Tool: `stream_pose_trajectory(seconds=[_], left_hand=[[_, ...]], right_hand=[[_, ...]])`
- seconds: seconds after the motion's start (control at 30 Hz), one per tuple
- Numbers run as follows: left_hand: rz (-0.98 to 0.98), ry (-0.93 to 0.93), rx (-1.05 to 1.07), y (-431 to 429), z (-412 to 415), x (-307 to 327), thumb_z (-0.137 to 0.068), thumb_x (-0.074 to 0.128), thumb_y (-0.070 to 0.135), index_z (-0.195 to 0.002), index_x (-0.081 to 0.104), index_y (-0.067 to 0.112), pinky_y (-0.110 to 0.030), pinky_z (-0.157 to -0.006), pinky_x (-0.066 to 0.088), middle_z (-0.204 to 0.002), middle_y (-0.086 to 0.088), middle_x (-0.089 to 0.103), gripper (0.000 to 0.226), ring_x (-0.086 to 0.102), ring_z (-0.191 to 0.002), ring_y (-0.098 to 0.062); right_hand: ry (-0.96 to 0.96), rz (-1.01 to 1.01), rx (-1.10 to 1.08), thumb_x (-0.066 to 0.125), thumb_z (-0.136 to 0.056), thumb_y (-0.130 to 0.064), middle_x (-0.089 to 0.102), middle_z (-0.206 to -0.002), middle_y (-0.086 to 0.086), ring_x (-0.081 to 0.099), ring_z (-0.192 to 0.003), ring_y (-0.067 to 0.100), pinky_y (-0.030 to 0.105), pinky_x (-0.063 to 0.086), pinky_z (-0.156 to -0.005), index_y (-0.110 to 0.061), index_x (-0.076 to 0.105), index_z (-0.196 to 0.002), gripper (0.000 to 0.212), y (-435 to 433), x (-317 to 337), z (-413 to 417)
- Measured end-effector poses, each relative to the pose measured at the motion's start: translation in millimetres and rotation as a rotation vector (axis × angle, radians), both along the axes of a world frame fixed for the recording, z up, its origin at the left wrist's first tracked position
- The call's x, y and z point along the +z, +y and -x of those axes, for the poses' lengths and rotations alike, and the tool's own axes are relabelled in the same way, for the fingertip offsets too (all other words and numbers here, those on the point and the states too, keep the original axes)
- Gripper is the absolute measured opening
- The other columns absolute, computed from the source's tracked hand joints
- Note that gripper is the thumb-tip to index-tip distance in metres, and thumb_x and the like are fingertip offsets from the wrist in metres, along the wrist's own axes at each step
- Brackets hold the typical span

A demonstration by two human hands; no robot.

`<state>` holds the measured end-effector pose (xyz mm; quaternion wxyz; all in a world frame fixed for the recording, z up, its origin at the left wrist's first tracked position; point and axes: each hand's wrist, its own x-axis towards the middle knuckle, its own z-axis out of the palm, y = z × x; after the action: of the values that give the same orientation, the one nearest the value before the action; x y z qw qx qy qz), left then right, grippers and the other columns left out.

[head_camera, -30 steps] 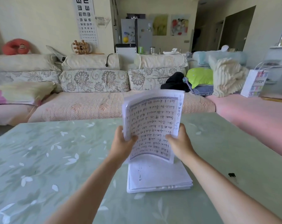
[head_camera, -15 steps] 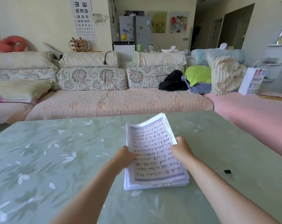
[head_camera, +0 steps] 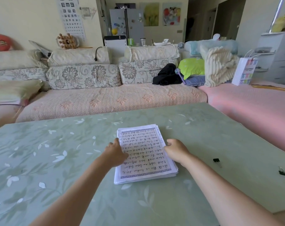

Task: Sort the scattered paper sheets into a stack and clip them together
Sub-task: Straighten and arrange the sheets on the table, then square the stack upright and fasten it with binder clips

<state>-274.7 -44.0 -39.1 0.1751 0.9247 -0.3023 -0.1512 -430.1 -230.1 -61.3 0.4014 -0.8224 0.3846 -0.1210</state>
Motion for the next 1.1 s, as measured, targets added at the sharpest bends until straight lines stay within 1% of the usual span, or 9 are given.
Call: stream_pose_trajectory(seconds=[0.03,0.1,0.17,0.27,0.43,0.67,0.8,0.97,1.1], left_hand=[[-0.009,-0.084,-0.031,-0.7,4.1,4.1,-0.093,0.06,0.031,-0.152,0.015,0.011,-0.046,-0.109,0.035,-0.145,-0.017,0.037,0.076,0.036,-0.133,-0.034],[0.083,-0.203,-0.06,-9.4,14.7,12.0,-0.094,0.057,0.032,-0.152,0.018,0.014,-0.046,-0.111,0.031,-0.149,-0.013,0.034,0.072,0.028,-0.138,-0.032],[0.268,-0.231,-0.087,-29.0,31.1,15.9,-0.094,0.057,0.028,-0.147,0.032,0.017,-0.042,-0.108,0.034,-0.144,-0.009,0.042,0.059,0.034,-0.134,-0.029],[0.397,-0.18,-0.212,-71.7,67.2,16.9,-0.094,0.056,0.024,-0.137,0.046,0.019,-0.036,-0.098,0.045,-0.128,0.0,0.056,0.044,0.051,-0.117,-0.021],[0.331,-0.084,-0.457,-148.2,128.7,5.1,-0.091,0.056,0.02,-0.128,0.057,0.026,-0.029,-0.09,0.049,-0.118,0.006,0.062,0.038,0.061,-0.1,-0.017],[0.073,-0.073,-0.701,-217.3,188.1,-39.9,-0.088,0.066,0.037,-0.134,0.055,0.034,-0.035,-0.106,0.04,-0.134,-0.004,0.047,0.047,0.045,-0.125,-0.023],[0.208,-0.051,-0.73,-235.3,201.2,-52.5,-0.085,0.069,0.019,-0.104,0.071,0.022,-0.028,-0.083,0.05,-0.11,-0.004,0.06,0.019,0.062,-0.099,-0.023],[0.217,-0.072,-0.686,-240.0,205.7,-53.8,-0.088,0.068,0.025,-0.095,0.065,0.017,-0.027,-0.072,0.047,-0.104,-0.004,0.058,0.011,0.058,-0.086,-0.021],[0.25,-0.044,-0.65,-232.1,205.4,-50.1,-0.09,0.066,0.021,-0.085,0.058,0.014,-0.027,-0.065,0.041,-0.09,-0.003,0.055,0.012,0.051,-0.073,-0.019]], right_hand=[[0.002,0.027,-0.002,0.046,-0.082,-0.01,0.056,-0.082,-0.001,0.052,-0.073,0.023,0.032,0.038,-0.064,-0.019,0.051,-0.074,0.013,-3.0,-0.6,4.0],[-0.009,0.102,-0.003,0.049,-0.088,-0.015,0.065,-0.121,0.001,0.061,-0.111,0.025,0.034,0.047,-0.094,-0.019,0.068,-0.113,0.031,-13.3,-1.6,16.0],[-0.013,0.191,-0.015,0.05,-0.092,-0.018,0.058,-0.139,0.001,0.056,-0.126,0.021,0.031,0.043,-0.106,-0.022,0.062,-0.132,0.042,-23.6,2.4,33.0],[-0.026,0.307,-0.05,0.049,-0.095,-0.015,0.063,-0.13,0.0,0.06,-0.118,0.02,0.029,0.046,-0.099,-0.027,0.07,-0.12,0.035,-47.3,6.1,63.8],[0.107,0.406,-0.1,0.053,-0.091,-0.015,0.061,-0.123,-0.007,0.056,-0.118,0.017,0.027,0.044,-0.095,-0.031,0.069,-0.12,0.036,-86.2,3.0,126.9],[0.345,0.532,-0.312,0.052,-0.088,-0.017,0.057,-0.129,0.002,0.047,-0.121,0.027,0.034,0.041,-0.098,-0.032,0.062,-0.128,0.043,-130.4,-5.6,209.9],[0.49,0.408,-0.57,0.052,-0.088,-0.024,0.046,-0.133,0.012,0.04,-0.127,0.032,0.038,0.042,-0.096,-0.019,0.059,-0.126,0.039,-140.4,-9.1,244.4],[0.437,0.237,-0.589,0.051,-0.088,-0.011,0.043,-0.129,0.017,0.052,-0.117,0.037,0.037,0.049,-0.095,-0.009,0.058,-0.123,0.035,-145.3,-16.7,253.2],[0.354,0.233,-0.507,0.052,-0.073,0.0,0.065,-0.091,0.013,0.061,-0.088,0.036,0.028,0.051,-0.077,-0.012,0.067,-0.082,0.021,-136.8,-12.1,243.7]])
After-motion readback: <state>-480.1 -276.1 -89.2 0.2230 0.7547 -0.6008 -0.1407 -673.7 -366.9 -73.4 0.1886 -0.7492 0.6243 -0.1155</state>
